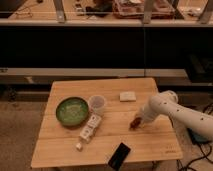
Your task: Drag the pepper across the table
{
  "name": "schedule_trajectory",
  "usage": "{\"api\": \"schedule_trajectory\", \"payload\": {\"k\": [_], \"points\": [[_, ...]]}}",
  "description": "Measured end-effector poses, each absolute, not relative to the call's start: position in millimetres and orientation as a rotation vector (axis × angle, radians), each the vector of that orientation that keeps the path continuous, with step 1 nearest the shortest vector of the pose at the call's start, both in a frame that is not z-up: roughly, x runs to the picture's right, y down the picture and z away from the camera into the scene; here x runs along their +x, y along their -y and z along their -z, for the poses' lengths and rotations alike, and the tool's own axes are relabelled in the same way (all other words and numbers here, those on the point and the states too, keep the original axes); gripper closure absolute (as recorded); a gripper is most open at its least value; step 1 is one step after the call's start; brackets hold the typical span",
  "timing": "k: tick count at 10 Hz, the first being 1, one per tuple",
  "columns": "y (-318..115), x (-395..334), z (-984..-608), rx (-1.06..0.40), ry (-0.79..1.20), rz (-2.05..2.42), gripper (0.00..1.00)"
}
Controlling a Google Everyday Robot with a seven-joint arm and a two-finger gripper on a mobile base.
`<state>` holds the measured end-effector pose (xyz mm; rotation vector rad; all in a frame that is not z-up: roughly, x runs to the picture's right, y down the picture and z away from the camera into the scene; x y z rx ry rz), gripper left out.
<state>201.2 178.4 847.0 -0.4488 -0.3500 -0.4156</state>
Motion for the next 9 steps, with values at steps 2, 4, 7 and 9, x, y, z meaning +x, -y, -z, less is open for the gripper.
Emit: {"api": "schedule_trajectory", "payload": {"k": [2, 4, 7, 9], "points": [[-176, 195, -852, -0.450, 0.355, 0.424, 0.78], [-173, 191, -857, -0.451, 0.359, 0.430, 0.78], [-167, 185, -864, -0.449, 0.364, 0.439, 0.78], [-162, 182, -869, -0.447, 0.367, 0.446, 0.78]]}}
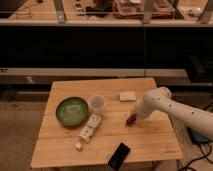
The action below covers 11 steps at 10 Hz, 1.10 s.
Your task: Drag the pepper across the table
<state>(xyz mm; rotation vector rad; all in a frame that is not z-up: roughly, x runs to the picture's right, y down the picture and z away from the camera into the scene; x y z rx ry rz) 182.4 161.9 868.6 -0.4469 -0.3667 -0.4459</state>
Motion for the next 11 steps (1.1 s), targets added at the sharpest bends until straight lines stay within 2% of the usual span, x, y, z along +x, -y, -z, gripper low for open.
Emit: {"api": "schedule_trajectory", "payload": {"k": [11], "points": [[-141, 151, -881, -0.427, 0.401, 0.495, 0.78]]}}
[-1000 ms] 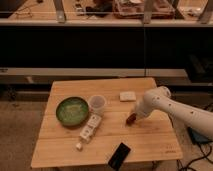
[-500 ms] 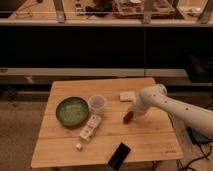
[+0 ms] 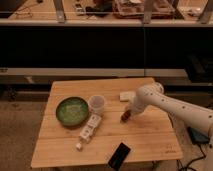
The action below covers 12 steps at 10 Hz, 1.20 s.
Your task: Drag the pepper across the table
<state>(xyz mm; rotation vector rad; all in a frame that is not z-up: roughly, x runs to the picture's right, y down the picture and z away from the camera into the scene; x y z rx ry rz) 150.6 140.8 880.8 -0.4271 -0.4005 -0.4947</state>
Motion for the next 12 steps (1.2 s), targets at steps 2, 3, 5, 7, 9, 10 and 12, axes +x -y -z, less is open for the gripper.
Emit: {"api": "schedule_trajectory", "payload": {"k": [2, 3, 5, 7, 9, 10, 12], "points": [[-140, 144, -882, -0.430, 0.409, 0.506, 0.78], [-140, 141, -883, -0.431, 0.412, 0.509, 0.78], [-137, 133, -884, -0.432, 0.420, 0.522, 0.78], [-133, 129, -885, -0.430, 0.424, 0.527, 0.78], [-129, 124, -887, -0.430, 0.428, 0.532, 0.78], [-128, 123, -888, -0.430, 0.428, 0.533, 0.78], [-125, 119, -893, -0.435, 0.430, 0.533, 0.78]]}}
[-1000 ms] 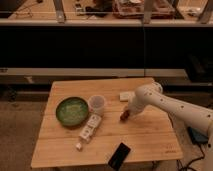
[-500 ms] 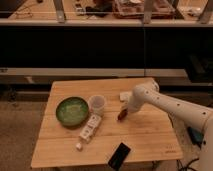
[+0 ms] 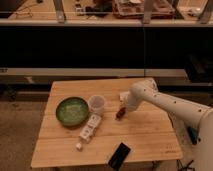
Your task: Drag the pepper across the table
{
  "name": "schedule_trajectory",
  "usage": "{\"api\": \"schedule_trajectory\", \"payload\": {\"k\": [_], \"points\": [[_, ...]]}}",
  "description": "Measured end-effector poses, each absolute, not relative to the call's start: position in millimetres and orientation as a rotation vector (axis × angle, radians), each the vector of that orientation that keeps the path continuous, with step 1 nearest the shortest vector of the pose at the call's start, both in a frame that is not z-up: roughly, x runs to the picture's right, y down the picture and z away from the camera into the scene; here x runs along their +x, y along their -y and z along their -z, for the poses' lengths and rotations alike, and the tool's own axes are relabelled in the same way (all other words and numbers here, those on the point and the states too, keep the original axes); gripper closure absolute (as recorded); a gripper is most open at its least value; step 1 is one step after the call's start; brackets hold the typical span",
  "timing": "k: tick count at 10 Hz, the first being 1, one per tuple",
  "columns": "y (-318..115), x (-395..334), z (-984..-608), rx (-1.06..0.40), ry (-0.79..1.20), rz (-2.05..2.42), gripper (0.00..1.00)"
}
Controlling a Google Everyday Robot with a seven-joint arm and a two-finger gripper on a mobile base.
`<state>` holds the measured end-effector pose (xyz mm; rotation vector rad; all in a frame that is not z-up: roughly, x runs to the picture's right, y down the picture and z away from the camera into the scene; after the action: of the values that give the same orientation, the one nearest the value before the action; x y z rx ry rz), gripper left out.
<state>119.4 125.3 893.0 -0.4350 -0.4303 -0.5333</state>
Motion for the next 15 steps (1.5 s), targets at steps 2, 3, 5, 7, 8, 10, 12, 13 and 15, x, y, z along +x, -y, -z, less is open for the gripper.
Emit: {"api": "schedule_trajectory", "payload": {"k": [2, 3, 5, 7, 8, 10, 12, 13, 15], "points": [[-123, 117, -898, -0.441, 0.432, 0.532, 0.78], [-123, 116, -900, -0.444, 0.433, 0.532, 0.78], [-119, 113, -904, -0.444, 0.434, 0.531, 0.78], [-115, 109, -906, -0.443, 0.435, 0.535, 0.78], [-114, 108, -907, -0.442, 0.435, 0.537, 0.78], [-111, 101, -909, -0.444, 0.438, 0.545, 0.78], [-108, 96, -911, -0.447, 0.439, 0.551, 0.78], [-108, 94, -913, -0.450, 0.439, 0.552, 0.78], [-107, 91, -916, -0.455, 0.438, 0.552, 0.78]]}}
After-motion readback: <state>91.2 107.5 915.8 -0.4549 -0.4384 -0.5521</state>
